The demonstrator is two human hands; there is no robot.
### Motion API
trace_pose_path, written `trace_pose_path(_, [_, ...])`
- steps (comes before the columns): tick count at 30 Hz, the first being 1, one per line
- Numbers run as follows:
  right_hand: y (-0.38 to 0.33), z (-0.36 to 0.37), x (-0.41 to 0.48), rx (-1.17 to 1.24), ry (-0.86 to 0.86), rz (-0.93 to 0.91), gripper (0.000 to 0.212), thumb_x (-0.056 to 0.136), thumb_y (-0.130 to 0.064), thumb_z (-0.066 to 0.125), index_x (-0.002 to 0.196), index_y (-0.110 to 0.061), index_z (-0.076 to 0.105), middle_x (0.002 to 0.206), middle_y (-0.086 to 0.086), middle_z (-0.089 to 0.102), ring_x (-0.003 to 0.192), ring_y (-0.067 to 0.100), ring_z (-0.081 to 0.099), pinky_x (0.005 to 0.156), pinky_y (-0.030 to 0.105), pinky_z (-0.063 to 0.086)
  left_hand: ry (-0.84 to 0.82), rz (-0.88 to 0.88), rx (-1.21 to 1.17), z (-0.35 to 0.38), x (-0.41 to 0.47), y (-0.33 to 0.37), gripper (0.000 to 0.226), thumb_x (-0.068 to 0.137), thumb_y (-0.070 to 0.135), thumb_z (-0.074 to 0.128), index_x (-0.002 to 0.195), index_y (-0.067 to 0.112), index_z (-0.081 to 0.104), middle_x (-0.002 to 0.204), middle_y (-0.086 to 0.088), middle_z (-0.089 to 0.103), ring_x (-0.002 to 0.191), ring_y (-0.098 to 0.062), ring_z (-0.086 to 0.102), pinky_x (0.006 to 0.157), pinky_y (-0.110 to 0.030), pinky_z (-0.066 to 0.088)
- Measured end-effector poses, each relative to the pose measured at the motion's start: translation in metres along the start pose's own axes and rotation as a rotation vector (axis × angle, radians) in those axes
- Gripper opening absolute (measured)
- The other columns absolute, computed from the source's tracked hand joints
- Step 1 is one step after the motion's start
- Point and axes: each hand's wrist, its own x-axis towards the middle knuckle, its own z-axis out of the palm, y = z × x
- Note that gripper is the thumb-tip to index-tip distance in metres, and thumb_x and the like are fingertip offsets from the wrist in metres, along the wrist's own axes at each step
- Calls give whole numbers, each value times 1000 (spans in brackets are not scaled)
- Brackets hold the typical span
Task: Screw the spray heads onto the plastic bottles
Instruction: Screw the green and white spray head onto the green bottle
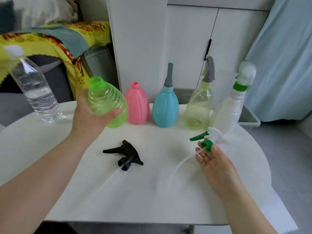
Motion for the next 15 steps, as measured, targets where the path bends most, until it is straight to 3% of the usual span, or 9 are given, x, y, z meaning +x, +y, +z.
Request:
trace_pose_path(2, [-9, -3, -6, -16, 13, -35, 27, 91, -15, 37, 81, -12, 62, 71, -2, 73, 71, 9, 69, 65, 20, 57, -145, 37, -107, 2, -26, 20, 65, 46, 23, 82, 95, 39, 43, 91, 22, 52, 79, 15, 54, 63, 4, 37])
trace_pose_path(4, [-25, -4, -12, -38, 16, -96, 25, 92, -14, 35, 86, -11, 59, 73, -2, 74, 76, 9, 69, 70, 21, 57, -292, 11, -187, 9, -51, 32, 57, 43, 25, 76, 88, 41, 45, 88, 21, 54, 76, 20, 54, 62, -2, 42])
trace_pose_path(6, [-47, -3, -17, -53, 27, -177, 24, 92, -13, 34, 89, -11, 58, 74, -3, 74, 78, 9, 69, 73, 22, 57, -404, -35, -237, 20, -73, 35, 59, 40, 25, 76, 88, 39, 45, 90, 18, 55, 76, 18, 55, 64, -6, 44])
trace_pose_path(11, [-103, 13, -26, 13, 20, -341, 17, 89, -18, 40, 90, -13, 57, 75, -5, 75, 80, 8, 69, 72, 20, 56, -631, -113, -287, 48, -108, 29, 59, 43, 20, 79, 89, 38, 48, 91, 15, 57, 74, 19, 55, 63, 1, 41])
trace_pose_path(15, [-117, 35, -30, 21, -43, -397, 16, 88, -16, 43, 90, -12, 58, 74, -5, 74, 80, 9, 69, 74, 21, 56, -679, -110, -233, 62, -117, 20, 68, 53, 9, 83, 93, 45, 41, 98, 21, 53, 86, 14, 53, 71, -5, 42])
